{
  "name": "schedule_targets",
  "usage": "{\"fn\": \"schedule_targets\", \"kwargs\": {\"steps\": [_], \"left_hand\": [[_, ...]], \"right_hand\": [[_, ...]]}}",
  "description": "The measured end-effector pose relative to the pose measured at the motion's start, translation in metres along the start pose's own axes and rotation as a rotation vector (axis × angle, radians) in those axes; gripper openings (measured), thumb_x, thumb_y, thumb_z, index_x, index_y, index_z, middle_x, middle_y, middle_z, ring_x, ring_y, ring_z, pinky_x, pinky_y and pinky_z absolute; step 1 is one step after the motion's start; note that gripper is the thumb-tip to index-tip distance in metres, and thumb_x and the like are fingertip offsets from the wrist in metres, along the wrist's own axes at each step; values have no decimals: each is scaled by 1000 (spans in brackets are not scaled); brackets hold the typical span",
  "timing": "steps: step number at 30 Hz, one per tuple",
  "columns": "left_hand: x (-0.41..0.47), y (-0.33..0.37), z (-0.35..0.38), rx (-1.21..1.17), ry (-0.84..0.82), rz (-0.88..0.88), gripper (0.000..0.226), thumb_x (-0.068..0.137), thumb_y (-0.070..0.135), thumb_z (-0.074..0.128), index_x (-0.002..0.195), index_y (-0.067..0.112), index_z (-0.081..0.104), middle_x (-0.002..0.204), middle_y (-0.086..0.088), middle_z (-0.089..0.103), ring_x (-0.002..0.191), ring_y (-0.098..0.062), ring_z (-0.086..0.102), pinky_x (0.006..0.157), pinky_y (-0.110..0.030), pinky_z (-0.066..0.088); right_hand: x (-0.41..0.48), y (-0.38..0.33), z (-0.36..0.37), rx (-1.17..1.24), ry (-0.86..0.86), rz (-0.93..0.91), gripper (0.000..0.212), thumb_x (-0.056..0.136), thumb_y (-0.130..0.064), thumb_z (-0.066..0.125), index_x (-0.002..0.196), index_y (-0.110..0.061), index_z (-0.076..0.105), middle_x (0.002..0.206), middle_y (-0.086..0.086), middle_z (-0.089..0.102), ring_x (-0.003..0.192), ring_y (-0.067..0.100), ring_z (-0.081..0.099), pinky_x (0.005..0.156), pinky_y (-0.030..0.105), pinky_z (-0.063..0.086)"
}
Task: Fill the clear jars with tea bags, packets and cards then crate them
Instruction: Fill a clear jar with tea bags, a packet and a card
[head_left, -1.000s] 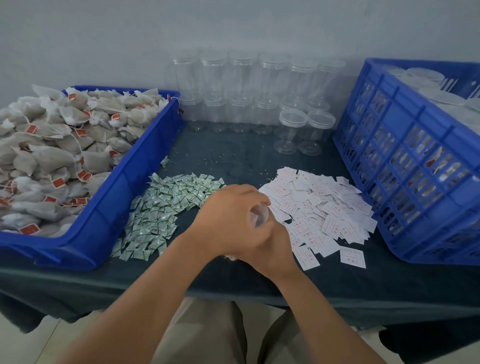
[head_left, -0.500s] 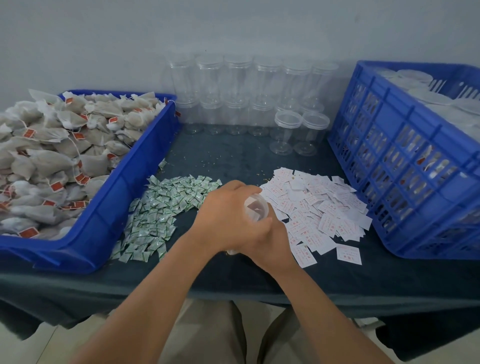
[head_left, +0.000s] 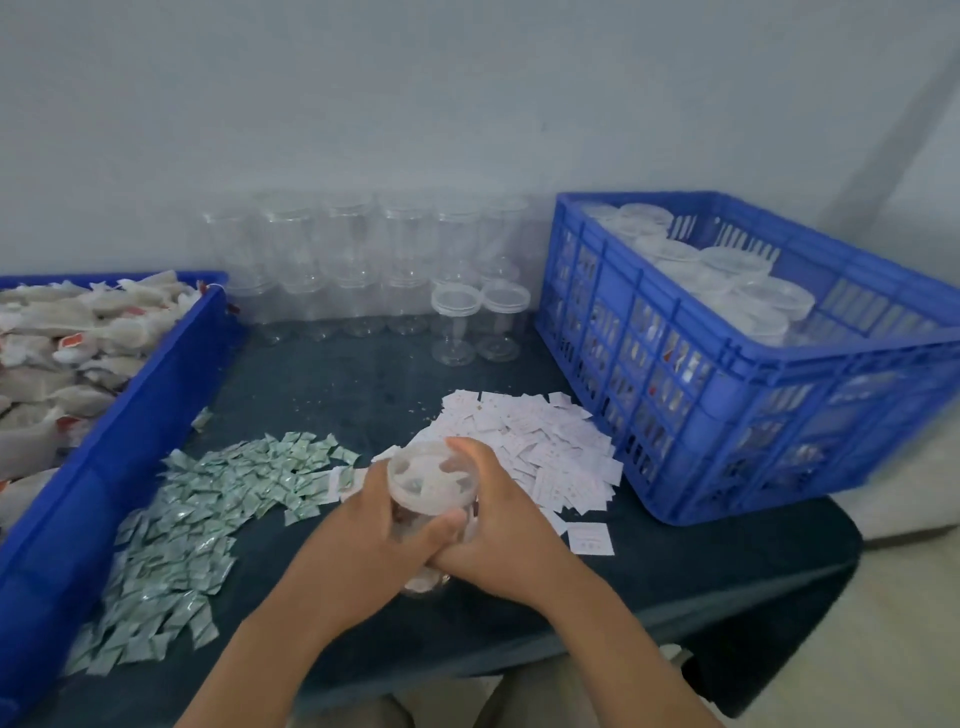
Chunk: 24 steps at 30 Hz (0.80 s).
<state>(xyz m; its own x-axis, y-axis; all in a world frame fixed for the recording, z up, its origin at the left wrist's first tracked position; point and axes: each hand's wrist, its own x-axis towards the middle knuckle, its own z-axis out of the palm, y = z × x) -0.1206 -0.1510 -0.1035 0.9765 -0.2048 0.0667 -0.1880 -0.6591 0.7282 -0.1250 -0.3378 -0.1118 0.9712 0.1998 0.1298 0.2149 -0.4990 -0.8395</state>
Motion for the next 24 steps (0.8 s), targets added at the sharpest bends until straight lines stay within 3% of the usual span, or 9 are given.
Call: {"fn": "schedule_targets", "kwargs": {"steps": [2,5,9,11,14,17,19,21,24], "left_hand": [[10,28,-5,66,-17,77,72,68,93,48,129,55,36,107,37,59,98,12,60,76,-15,43],[31,84,-16,64,-16,233,61,71,91,44,123,63,32,105,39,58,96,19,56,73,-12,40],[68,167,-22,-209,-90,445,51,88,84,41,130,55,44,119,35,61,112,16,57,79,-9,46],[94,199,-18,-353,-18,432,51,93,80,36,135,52,45,121,36,59,114,17,56,81,-3,43],[143,230,0,-277,189,343,42,103,62,41,138,38,45,121,20,61,116,-11,62,89,-31,50],[177,254,37,-100,78,344,49,106,46,48,147,18,47,118,7,66,116,-23,64,86,-35,45],[186,266,65,-51,-44,344,63,101,51,56,150,13,43,140,-4,60,130,-27,57,101,-38,46],[192,274,89,74,-115,370,73,98,53,58,152,7,41,155,-12,46,146,-31,39,118,-43,34],[204,276,100,164,-199,405,54,99,38,52,143,8,50,154,-11,43,151,-31,25,127,-46,16]], "right_hand": [[-7,-12,-31,20,65,-12,83,66,-57,80,134,-65,34,127,-49,47,121,-20,50,90,6,45],[-12,-32,-89,14,154,-75,90,71,-49,83,148,-47,37,137,-36,51,131,-8,54,102,20,53],[-9,-61,-178,-79,312,-148,97,70,-51,85,155,-46,38,137,-34,55,132,-5,56,97,18,57],[1,-73,-221,-169,446,-135,106,67,-57,85,160,-38,39,139,-28,56,125,-8,57,96,10,51],[23,-87,-278,-304,664,-119,110,57,-73,74,154,-26,49,135,-15,57,106,-15,55,84,-5,35],[55,-92,-325,-434,756,-47,108,58,-69,80,149,-18,51,137,-7,57,114,2,57,91,15,38],[85,-87,-348,-549,754,8,104,62,-62,84,146,-12,49,140,3,55,119,17,56,93,24,37],[118,-76,-364,-593,719,87,101,65,-55,90,144,-8,47,142,10,53,123,27,58,94,28,40],[161,-46,-379,-571,702,226,96,71,-49,89,142,-5,45,143,13,52,128,32,59,95,33,45]]}}
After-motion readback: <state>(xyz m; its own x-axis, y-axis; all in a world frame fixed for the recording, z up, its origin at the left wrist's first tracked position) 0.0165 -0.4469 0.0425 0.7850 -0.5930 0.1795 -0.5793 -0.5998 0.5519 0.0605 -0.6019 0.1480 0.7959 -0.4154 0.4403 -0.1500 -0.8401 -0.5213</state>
